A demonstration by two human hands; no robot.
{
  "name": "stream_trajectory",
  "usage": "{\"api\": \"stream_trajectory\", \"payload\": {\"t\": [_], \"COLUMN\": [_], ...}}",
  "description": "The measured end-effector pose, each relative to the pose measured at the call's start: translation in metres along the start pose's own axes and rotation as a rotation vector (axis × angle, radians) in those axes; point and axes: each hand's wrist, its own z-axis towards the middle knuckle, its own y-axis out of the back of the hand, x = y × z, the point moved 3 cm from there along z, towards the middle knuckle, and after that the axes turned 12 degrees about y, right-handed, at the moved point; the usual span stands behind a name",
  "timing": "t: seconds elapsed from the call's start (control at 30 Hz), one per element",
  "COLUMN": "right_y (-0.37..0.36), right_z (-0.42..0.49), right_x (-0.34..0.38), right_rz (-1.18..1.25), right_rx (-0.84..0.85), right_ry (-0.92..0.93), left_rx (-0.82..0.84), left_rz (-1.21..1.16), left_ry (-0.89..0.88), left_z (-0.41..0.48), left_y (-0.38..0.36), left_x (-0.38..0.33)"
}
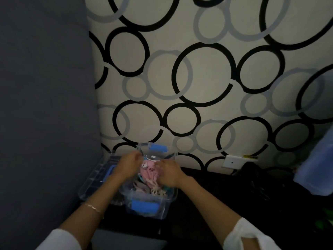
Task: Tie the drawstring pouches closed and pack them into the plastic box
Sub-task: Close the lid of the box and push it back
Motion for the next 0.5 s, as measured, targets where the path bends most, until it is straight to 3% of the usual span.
{"api": "stream_trajectory", "payload": {"t": [0.1,0.3,0.37,0.5], "right_y": [0.003,-0.004,-0.004,-0.002], "right_z": [-0.017,-0.027,-0.03,-0.039], "right_x": [-0.005,-0.01,-0.012,-0.019], "right_rz": [0.085,0.135,0.143,0.141], "right_rx": [-0.095,-0.197,-0.218,-0.279], "right_ry": [-0.008,-0.059,-0.06,-0.075], "left_rx": [-0.323,-0.141,-0.061,0.041], "left_rz": [0.025,0.31,0.296,0.228], "left_ry": [0.186,0.764,0.804,0.665], "left_z": [0.004,-0.021,-0.028,-0.021], "left_y": [0.038,0.03,0.023,0.009], "left_x": [0.041,0.131,0.147,0.164]}}
